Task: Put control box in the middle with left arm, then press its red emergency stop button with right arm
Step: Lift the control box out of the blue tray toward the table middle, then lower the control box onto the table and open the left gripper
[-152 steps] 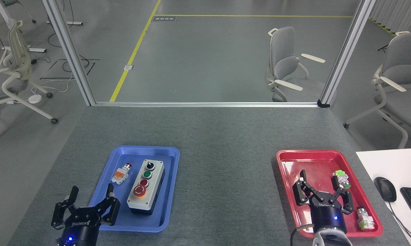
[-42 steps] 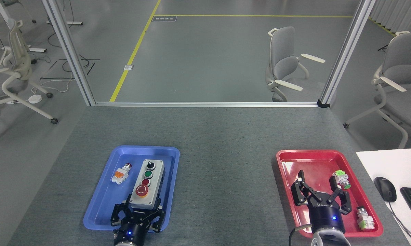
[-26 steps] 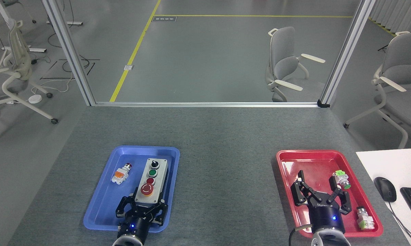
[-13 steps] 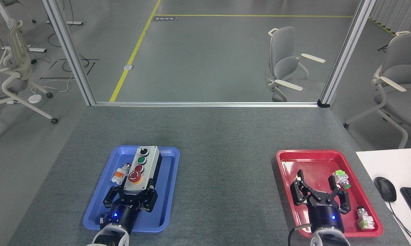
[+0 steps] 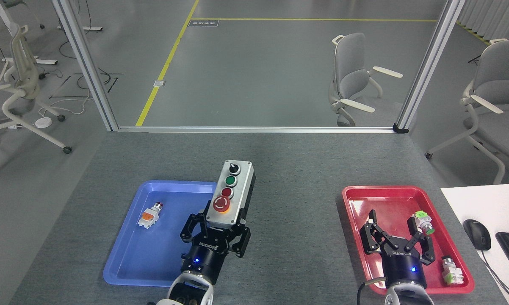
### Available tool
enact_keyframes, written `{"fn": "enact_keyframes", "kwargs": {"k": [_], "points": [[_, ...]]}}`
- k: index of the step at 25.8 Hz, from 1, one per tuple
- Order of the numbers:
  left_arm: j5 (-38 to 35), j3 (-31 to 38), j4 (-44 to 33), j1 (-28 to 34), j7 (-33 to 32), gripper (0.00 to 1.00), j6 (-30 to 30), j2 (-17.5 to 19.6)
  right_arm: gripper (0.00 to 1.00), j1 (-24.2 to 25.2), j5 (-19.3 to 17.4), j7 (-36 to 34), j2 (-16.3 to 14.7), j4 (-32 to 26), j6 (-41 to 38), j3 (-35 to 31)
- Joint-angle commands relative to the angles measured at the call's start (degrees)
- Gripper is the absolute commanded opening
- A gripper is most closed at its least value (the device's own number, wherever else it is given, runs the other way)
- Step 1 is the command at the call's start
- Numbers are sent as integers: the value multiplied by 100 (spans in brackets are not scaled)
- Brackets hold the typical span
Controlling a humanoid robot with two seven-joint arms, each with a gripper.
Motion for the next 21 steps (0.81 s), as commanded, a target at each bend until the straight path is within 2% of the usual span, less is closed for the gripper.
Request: {"fn": "enact_keyframes", "kwargs": {"k": [1, 6, 10, 15, 21], "points": [[-560, -308, 433, -42, 32, 0, 133, -485, 100, 16, 0, -2, -5, 0, -4, 0], [-692, -1371, 1180, -349, -38, 0, 616, -503, 99, 8, 0, -2, -5, 0, 13, -9], [-674, -1951, 1673, -631, -82, 0, 695, -512, 99, -1, 0, 15, 4, 0, 57, -9], [-657, -2241, 1813, -762, -345, 0, 687, -521, 99, -1, -9, 15, -14, 0, 66, -9], [-665, -2575, 2138, -912, -345, 0, 660, -521, 99, -1, -9, 15, -13, 0, 31, -9]]}}
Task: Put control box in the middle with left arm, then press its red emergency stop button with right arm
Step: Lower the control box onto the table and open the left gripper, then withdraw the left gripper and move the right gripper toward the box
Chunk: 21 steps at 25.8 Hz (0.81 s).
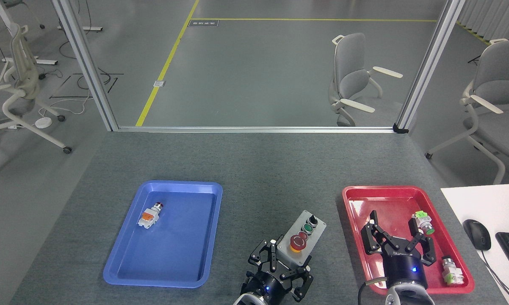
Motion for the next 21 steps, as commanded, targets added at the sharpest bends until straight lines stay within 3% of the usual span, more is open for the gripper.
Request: {"fn": "enact_keyframes", "kwargs": {"k": [1, 7, 10, 13, 16, 21], "points": [[1, -212, 278, -103, -2, 0, -12, -1, 99, 0, -1, 6, -4, 0, -32, 0], [28, -230, 374, -164, -28, 0, -38, -1, 99, 0, -1, -3, -4, 9, -24, 0], [37, -221, 383, -252, -195, 50, 32, 8, 99, 0, -1, 6, 5, 9, -32, 0], [45, -168, 357, -270, -309, 74, 41, 8, 99, 0, -1, -3, 5, 9, -41, 9], [37, -142, 339, -270, -309, 93, 67, 26, 99, 0, -1, -3, 5, 9, -59, 9], [54, -1, 251, -173, -301, 98, 129, 61, 99, 0, -1, -3, 5, 9, -59, 9]]}}
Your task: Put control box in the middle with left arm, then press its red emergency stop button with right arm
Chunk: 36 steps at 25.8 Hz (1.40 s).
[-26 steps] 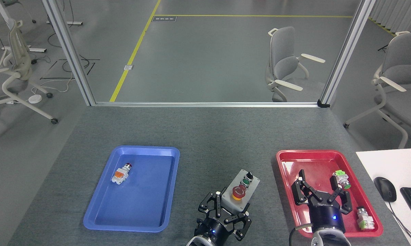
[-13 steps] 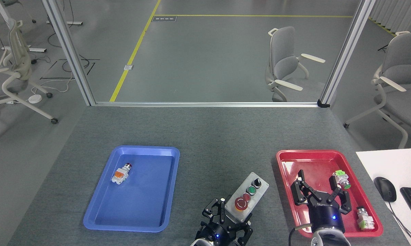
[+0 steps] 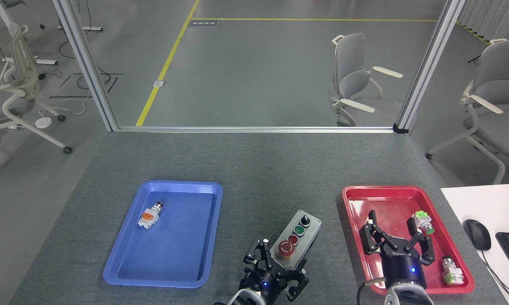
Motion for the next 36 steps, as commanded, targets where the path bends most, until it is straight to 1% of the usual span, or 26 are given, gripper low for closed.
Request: {"fn": "enact_keyframes", "kwargs": {"k": [1, 2, 5, 6, 7, 9, 11, 12, 14, 15, 17, 20, 22, 24, 27, 30, 32, 34, 36], "points": [[4, 66, -104, 70, 8, 98, -3, 85, 99, -4, 0, -10, 3, 1, 13, 0], [4, 74, -165, 140, 17, 98, -29, 181, 99, -4, 9, -18, 3, 1, 4, 0], [4, 145, -605, 378, 17, 99, -55, 638, 99, -4, 9, -18, -14, 1, 4, 9], [4, 162, -754, 466, 17, 99, -55, 788, 98, -13, 9, -18, -32, 1, -5, 9], [13, 206, -895, 554, 17, 99, -55, 902, 94, -39, 26, -18, -41, 1, -40, 18], [66, 356, -1150, 756, 35, 99, -64, 1104, 76, -162, 53, -18, -50, 80, -391, 106], [127, 549, -1387, 1002, 70, 99, -205, 1324, 47, -259, 44, -1, -76, 151, -927, 255], [145, 646, -1501, 1098, 78, 99, -301, 1429, 40, -320, 44, 17, -102, 168, -1208, 299], [180, 927, -1747, 1344, 87, 99, -486, 1570, 29, -426, 44, 105, -199, 168, -1745, 326], [180, 1094, -1914, 1494, 87, 99, -574, 1623, 22, -478, 44, 122, -225, 168, -1982, 326], [189, 1525, -2363, 1793, 87, 99, -829, 1790, 1, -593, 44, 149, -234, 168, -2386, 387], [215, 2386, -2986, 2197, 87, 99, -1391, 1930, 0, -698, 105, 210, -225, 177, -2632, 563], [356, 3080, -3268, 2382, 87, 99, -1848, 1930, 0, -716, 132, 491, -217, 195, -2676, 712], [602, 3775, -3347, 2426, 87, 99, -2279, 1922, 0, -760, 184, 773, -190, 318, -2738, 897], [1217, 4741, -3347, 2417, 87, 99, -2762, 1886, 0, -1006, 220, 1063, -146, 722, -2870, 1292], [1639, 5269, -3312, 2338, 78, 99, -2745, 1878, 0, -1102, 211, 1177, -111, 933, -2870, 1503], [1674, 5497, -3303, 2250, 70, 99, -2613, 1851, 0, -1111, 211, 1194, 3, 995, -2887, 1600], [1674, 5585, -3285, 2109, 61, 99, -2217, 1834, 0, -1146, 220, 1194, 100, 1030, -2966, 1767], [1674, 5576, -3206, 1969, 17, 99, -1743, 1816, 0, -1173, 228, 1212, 109, 1056, -3125, 1846]]}}
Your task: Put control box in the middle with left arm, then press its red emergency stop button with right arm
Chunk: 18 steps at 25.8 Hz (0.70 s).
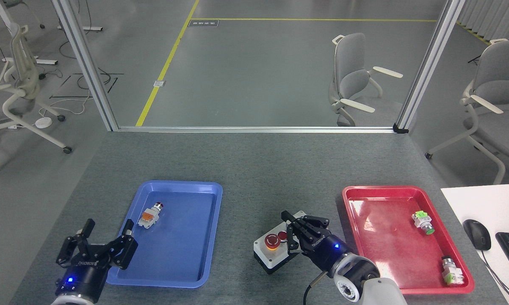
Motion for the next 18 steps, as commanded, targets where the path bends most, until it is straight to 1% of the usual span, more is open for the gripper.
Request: {"fn": "enact_keyframes", "kwargs": {"k": [1, 3, 6, 9, 18], "points": [[41, 101, 96, -246, -52, 99, 626, -68, 0, -45, 11, 65, 67, 86, -242, 166], [41, 101, 87, -352, -61, 99, 696, -226, 0, -36, 2, 249, 67, 112, -356, 166], [50, 110, 96, -448, -61, 99, 749, -358, 0, -19, 2, 381, 67, 112, -347, 158], [85, 110, 342, -466, 18, 99, 731, -481, 0, -10, -7, 390, 41, 139, -356, 149], [112, 110, 325, -431, 36, 99, 670, -490, 0, 43, 2, 417, 32, 420, -356, 158]]}}
